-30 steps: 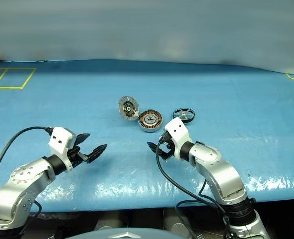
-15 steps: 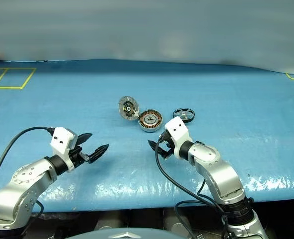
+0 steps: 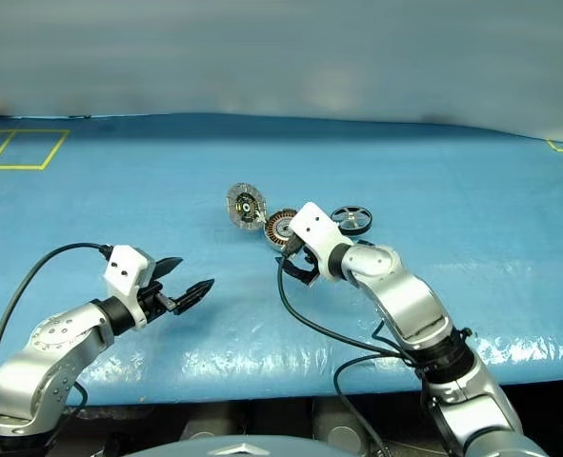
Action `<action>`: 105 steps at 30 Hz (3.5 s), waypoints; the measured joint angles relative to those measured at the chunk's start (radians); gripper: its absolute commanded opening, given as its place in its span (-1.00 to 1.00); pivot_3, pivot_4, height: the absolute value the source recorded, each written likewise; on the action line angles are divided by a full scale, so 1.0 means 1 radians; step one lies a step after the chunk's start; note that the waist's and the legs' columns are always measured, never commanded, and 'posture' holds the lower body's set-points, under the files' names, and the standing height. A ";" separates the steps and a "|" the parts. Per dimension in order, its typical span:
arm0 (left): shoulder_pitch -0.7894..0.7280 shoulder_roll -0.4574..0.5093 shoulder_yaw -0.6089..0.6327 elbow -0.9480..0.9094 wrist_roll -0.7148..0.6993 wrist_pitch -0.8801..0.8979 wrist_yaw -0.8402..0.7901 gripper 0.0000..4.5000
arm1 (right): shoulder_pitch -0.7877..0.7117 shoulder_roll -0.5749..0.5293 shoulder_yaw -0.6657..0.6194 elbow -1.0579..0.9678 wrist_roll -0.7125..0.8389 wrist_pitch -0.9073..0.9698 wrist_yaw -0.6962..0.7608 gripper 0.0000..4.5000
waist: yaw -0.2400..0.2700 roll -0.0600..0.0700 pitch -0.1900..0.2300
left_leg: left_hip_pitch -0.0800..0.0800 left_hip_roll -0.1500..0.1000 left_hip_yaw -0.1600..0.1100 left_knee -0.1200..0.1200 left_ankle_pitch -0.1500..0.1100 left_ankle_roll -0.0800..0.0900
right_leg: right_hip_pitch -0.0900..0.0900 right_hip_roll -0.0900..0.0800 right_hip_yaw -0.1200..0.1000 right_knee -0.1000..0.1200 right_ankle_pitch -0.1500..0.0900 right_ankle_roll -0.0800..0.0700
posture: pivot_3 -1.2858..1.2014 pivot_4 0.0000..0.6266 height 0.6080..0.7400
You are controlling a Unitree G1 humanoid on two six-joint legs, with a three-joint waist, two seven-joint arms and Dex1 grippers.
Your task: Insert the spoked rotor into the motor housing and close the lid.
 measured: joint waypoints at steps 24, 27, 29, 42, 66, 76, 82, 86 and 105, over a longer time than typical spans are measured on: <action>0.078 -0.043 -0.076 -0.015 0.047 -0.050 0.017 1.00 | -0.311 0.129 0.223 0.582 -0.236 -0.159 0.191 0.98 | 0.001 0.001 0.001 | 0.000 0.000 0.000 -0.001 0.000 0.000 | -0.001 -0.001 -0.001 0.000 0.000 -0.001 | 0.03 -0.52 1.00; 0.078 -0.044 -0.080 -0.015 0.049 -0.050 0.020 1.00 | -0.311 0.126 0.214 0.585 -0.242 -0.161 0.206 0.98 | 0.000 0.001 0.001 | 0.000 0.000 0.000 -0.001 0.000 0.000 | -0.001 -0.001 -0.001 0.000 0.000 -0.001 | 0.03 -0.52 1.00; 0.077 -0.044 -0.080 -0.015 0.050 -0.051 0.021 1.00 | -0.308 0.122 0.203 0.579 -0.242 -0.159 0.221 0.98 | 0.001 0.001 0.001 | -0.001 0.000 0.000 -0.001 0.000 0.000 | -0.001 -0.001 -0.001 0.000 0.000 -0.001 | 0.03 -0.52 1.00; 0.059 -0.043 -0.083 -0.015 0.057 -0.053 0.019 1.00 | -0.265 0.122 0.141 0.465 -0.239 -0.114 0.234 0.98 | 0.000 0.001 0.001 | -0.001 0.000 0.000 -0.001 0.000 0.000 | -0.001 -0.001 -0.001 0.000 0.000 -0.001 | 0.03 -0.52 1.00; 0.081 -0.044 -0.082 -0.015 0.083 -0.118 0.019 1.00 | -0.261 0.180 0.136 0.503 -0.259 -0.060 0.304 -0.12 | -0.011 0.001 0.001 | 0.001 0.001 -0.001 -0.002 0.000 0.000 | 0.000 0.000 -0.001 0.001 0.000 -0.001 | 0.03 -0.52 1.00; 0.204 -0.051 -0.066 -0.013 0.112 -0.329 -0.017 1.00 | -0.129 0.271 0.146 0.227 -0.229 0.177 0.243 -0.12 | -0.025 0.000 0.000 | 0.001 0.001 -0.001 -0.004 0.000 0.000 | -0.001 -0.002 -0.001 0.001 -0.001 -0.002 | 0.03 -0.52 1.00; 0.254 -0.045 -0.066 -0.009 0.135 -0.416 -0.054 1.00 | -0.074 0.281 0.164 0.121 -0.214 0.259 0.187 -0.12 | -0.025 0.000 0.000 | 0.003 0.001 -0.001 -0.003 0.000 0.000 | 0.000 -0.002 -0.002 0.001 -0.004 -0.005 | 0.03 -0.52 1.00; 0.257 -0.046 -0.063 -0.008 0.131 -0.418 -0.064 1.00 | -0.041 0.285 0.143 0.066 -0.186 0.321 0.146 -0.12 | -0.024 -0.001 -0.001 | 0.002 0.001 -0.001 -0.003 0.000 0.000 | 0.000 -0.003 -0.002 0.001 -0.004 -0.003 | 0.03 -0.52 1.00; 0.247 -0.046 -0.078 0.000 0.127 -0.416 -0.080 1.00 | 0.040 0.405 0.083 -0.102 -0.050 0.578 -0.071 0.75 | -0.027 -0.001 0.000 | 0.002 0.001 -0.002 -0.005 0.000 0.000 | -0.001 -0.003 -0.002 0.001 -0.005 -0.002 | 0.03 -0.52 1.00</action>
